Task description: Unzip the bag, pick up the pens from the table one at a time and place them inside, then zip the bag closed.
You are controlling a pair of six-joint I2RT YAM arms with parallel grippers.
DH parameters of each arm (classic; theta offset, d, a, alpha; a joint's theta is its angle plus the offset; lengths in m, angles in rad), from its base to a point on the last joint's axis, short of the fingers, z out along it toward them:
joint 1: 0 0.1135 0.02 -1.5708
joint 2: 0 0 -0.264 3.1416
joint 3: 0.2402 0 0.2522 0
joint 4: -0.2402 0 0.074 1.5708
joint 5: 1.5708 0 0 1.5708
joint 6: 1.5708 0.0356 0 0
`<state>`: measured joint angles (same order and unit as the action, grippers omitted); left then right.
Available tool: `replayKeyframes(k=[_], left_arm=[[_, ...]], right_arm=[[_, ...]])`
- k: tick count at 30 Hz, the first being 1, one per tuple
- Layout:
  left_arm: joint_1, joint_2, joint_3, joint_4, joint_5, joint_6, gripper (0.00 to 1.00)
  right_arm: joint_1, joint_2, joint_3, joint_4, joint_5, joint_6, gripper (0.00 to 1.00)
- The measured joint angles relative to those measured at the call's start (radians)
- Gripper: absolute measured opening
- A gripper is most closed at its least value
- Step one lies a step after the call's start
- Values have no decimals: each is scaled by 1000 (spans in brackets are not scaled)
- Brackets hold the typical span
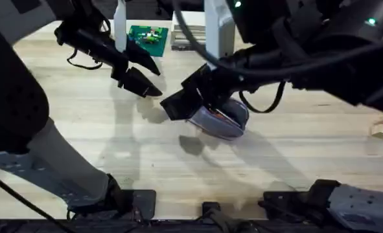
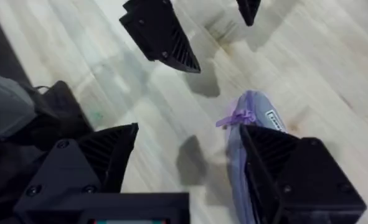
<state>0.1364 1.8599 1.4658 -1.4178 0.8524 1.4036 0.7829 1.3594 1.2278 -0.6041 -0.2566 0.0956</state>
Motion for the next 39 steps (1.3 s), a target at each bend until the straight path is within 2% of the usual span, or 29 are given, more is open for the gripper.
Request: replayKeyframes(k=[9, 10, 11, 12, 22, 27, 30, 34, 39], left_arm=[[0, 0, 0, 0, 0, 0, 994], [0, 0, 0, 0, 0, 0, 994], [0, 0, 0, 0, 0, 0, 993], [0, 0, 0, 0, 0, 0, 993], [0, 0, 0, 17, -1, 0, 993], [0, 0, 0, 11, -58, 12, 993], [0, 0, 0, -28, -113, 85, 993], [0, 0, -2, -71, -168, 233, 993], [0, 0, -3, -72, -195, 376, 993]], right_arm=[[188, -16, 0, -3, 326, 63, 997], [212, -16, 0, -4, 373, 83, 997], [274, -16, 0, -21, 490, 148, 997], [294, -16, 0, -25, 521, 170, 998], [396, -16, 0, -28, 609, 268, 998], [401, -16, 0, -28, 619, 488, 998], [401, -16, 0, -28, 626, 639, 998], [401, -16, 0, -29, 638, 800, 998], [401, -16, 0, -29, 672, 994, 997]])
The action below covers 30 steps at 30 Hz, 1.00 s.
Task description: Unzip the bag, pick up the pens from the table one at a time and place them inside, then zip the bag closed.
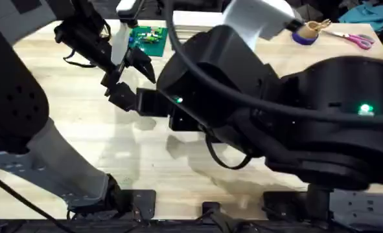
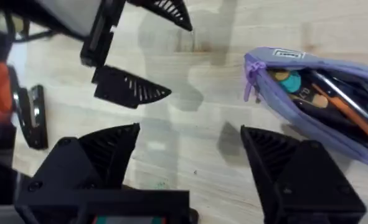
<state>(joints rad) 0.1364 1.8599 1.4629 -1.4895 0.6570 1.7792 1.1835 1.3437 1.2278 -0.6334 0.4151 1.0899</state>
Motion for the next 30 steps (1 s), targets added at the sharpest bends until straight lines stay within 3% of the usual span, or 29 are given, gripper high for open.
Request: replayKeyframes(k=[5, 10, 30], left_arm=[[0, 0, 0, 1, -6, 110, 993], [0, 0, 0, 13, -7, 174, 993], [0, 0, 0, 19, -7, 203, 994]], right_arm=[[-2, 1, 0, -46, 32, 113, 999], [-9, 36, 0, -51, 42, 220, 998], [-113, 218, 0, 14, 33, 271, 946]])
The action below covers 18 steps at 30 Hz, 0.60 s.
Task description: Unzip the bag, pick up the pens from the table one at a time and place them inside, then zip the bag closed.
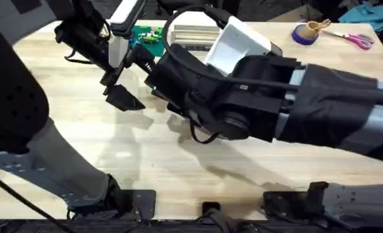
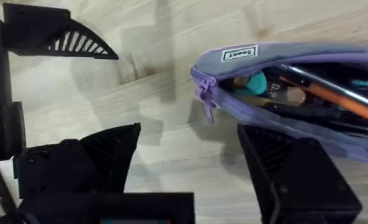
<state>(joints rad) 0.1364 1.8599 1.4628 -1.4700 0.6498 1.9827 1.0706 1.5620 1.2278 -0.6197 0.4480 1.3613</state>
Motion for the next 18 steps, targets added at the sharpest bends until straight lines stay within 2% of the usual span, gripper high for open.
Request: replayKeyframes(k=[6, 11, 12, 16, 18], left_arm=[[0, 0, 0, 0, 0, 0, 993], [0, 0, 0, 0, 0, 0, 993], [0, 0, 0, 0, 0, 0, 993], [0, 0, 0, 0, 0, 0, 993], [0, 0, 0, 0, 0, 0, 993]], right_arm=[[-4, 7, 0, 12, 0, 0, 948], [-20, 59, 0, 27, 0, 0, 936], [-41, 91, 0, 25, 0, 0, 847], [-70, 111, 0, 20, 0, 0, 671], [-81, 113, 0, 19, 0, 0, 622]])
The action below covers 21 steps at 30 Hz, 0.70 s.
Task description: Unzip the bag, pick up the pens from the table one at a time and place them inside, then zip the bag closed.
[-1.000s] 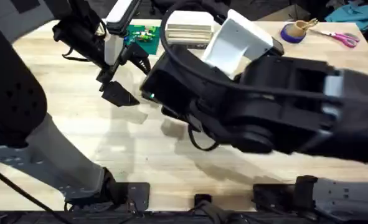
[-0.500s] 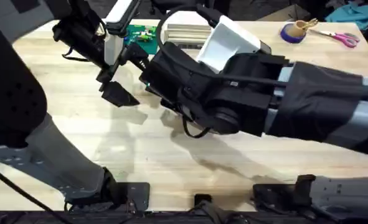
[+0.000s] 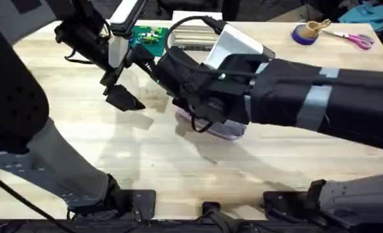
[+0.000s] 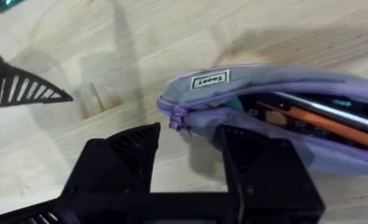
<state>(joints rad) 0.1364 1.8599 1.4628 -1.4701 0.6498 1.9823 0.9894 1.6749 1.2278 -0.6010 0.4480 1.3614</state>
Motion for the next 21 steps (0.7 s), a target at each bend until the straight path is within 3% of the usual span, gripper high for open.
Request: replayKeyframes(k=[7, 8, 10, 11, 21], left_arm=[[0, 0, 0, 0, 0, 0, 993], [0, 0, 0, 0, 0, 0, 993], [0, 0, 0, 0, 0, 0, 993], [0, 0, 0, 0, 0, 0, 993], [0, 0, 0, 0, 6, 0, 993]], right_arm=[[-18, 1, 0, -6, 0, 0, 404], [-18, 1, 0, -8, 0, 0, 275], [-19, 1, 0, -11, 0, 0, 185], [-20, 2, 0, -15, 0, 0, 70], [-20, 5, 0, -16, 0, -41, 33]])
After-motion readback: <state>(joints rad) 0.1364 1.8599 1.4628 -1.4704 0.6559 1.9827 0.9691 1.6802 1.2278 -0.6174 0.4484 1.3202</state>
